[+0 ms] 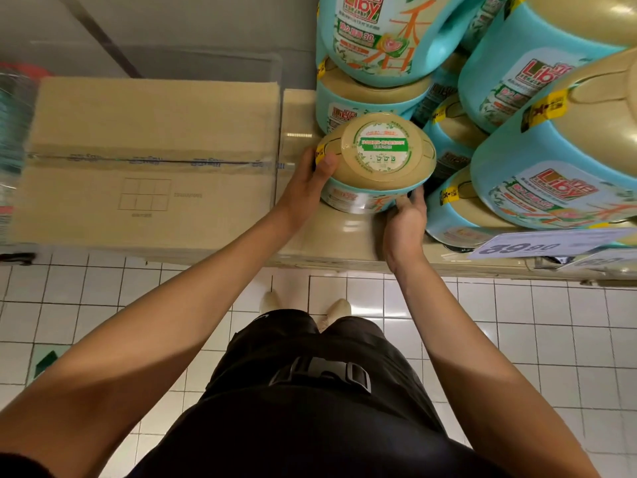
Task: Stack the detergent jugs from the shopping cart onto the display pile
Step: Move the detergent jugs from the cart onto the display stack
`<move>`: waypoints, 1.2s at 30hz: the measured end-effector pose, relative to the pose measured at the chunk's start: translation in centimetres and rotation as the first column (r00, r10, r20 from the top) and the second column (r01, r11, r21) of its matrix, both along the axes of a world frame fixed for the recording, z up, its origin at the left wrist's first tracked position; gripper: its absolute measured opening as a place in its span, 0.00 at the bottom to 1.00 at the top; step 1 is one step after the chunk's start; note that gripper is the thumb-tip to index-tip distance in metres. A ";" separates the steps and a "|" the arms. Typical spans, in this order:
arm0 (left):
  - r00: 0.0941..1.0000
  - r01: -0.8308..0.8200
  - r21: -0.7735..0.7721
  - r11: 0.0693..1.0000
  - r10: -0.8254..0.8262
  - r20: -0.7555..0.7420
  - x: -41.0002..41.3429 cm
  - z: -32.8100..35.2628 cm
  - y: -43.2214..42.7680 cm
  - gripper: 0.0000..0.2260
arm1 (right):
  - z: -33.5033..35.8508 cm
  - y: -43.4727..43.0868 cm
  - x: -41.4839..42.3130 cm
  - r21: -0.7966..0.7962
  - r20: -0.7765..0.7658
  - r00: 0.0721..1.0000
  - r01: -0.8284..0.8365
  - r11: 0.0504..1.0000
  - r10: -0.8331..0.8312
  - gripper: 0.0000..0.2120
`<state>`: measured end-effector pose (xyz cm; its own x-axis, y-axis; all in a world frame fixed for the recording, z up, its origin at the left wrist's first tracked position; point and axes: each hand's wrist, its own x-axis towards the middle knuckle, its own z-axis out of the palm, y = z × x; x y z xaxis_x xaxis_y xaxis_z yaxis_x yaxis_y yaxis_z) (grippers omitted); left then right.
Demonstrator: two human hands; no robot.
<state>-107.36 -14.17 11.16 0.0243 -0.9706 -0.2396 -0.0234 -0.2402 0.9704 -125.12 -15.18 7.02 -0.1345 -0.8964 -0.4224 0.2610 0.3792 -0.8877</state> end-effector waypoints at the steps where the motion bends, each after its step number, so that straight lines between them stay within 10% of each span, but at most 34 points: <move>1: 1.000 -0.002 0.002 1.000 0.002 -0.005 -0.1 0.0 -0.2 0.53 | 0.0 -0.4 0.1 0.005 0.006 1.000 0.011 1.000 -0.012 0.34; 12: 1.000 0.003 0.022 1.000 -0.003 -0.003 -0.4 -0.8 -1.7 0.22 | -0.5 -1.0 0.9 -0.015 0.053 0.992 0.114 0.993 -0.114 0.28; 22: 0.999 -0.011 0.072 0.997 0.008 0.039 1.0 0.8 0.4 0.21 | -0.5 1.0 2.5 -0.051 -0.050 0.979 0.194 0.980 -0.196 0.21; 36: 0.958 -0.278 0.258 0.925 0.248 0.143 20.9 -0.9 26.5 0.12 | 1.6 18.0 16.5 0.056 -0.114 0.925 -0.359 0.931 0.364 0.16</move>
<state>-86.49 12.35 10.27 0.3094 -0.8234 -0.4757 -0.0219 -0.5063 0.8621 -108.63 2.81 8.63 0.1442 -0.8792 -0.4541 -0.0075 0.4579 -0.8890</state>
